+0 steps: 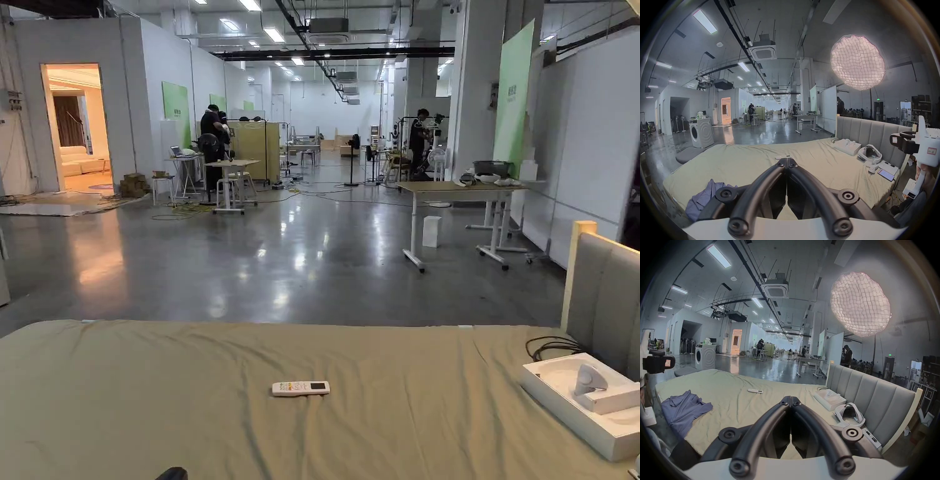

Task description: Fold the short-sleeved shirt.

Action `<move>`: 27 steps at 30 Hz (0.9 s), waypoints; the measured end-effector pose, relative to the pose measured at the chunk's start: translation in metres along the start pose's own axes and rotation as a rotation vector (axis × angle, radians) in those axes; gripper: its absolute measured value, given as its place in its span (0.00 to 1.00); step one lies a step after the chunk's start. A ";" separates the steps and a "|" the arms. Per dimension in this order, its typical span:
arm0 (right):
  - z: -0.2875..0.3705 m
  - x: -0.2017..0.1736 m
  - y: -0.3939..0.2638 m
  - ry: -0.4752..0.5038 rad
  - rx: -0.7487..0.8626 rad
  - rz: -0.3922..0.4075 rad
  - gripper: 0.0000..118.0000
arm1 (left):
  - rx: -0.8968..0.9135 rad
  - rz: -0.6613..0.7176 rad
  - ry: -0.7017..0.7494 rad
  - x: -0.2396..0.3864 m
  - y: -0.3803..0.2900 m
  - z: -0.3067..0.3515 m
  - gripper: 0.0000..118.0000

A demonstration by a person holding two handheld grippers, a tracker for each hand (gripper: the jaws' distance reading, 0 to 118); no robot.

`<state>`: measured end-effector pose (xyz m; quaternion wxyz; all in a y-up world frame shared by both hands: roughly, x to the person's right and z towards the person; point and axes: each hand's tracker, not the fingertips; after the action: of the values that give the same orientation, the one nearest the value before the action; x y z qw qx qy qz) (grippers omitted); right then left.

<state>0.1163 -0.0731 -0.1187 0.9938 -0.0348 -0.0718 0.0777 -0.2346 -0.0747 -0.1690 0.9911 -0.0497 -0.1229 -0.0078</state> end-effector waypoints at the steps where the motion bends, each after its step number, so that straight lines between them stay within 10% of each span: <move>1: 0.000 0.000 0.000 0.004 0.001 -0.003 0.00 | 0.002 0.000 -0.003 -0.001 -0.001 0.001 0.02; 11: 0.000 0.001 -0.005 0.011 -0.022 -0.009 0.00 | -0.058 0.042 0.040 -0.034 -0.006 0.003 0.05; 17: -0.004 -0.002 -0.015 0.062 -0.046 -0.039 0.00 | -0.193 0.290 0.104 -0.123 -0.019 -0.014 0.51; 27: -0.035 -0.022 -0.033 0.103 -0.199 -0.043 0.00 | -0.561 0.215 0.342 -0.256 -0.090 -0.092 0.72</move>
<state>0.1044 -0.1114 -0.1533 0.9892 -0.1356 -0.0286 0.0469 -0.4631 -0.1726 -0.3117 0.9403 -0.3307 0.0577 0.0550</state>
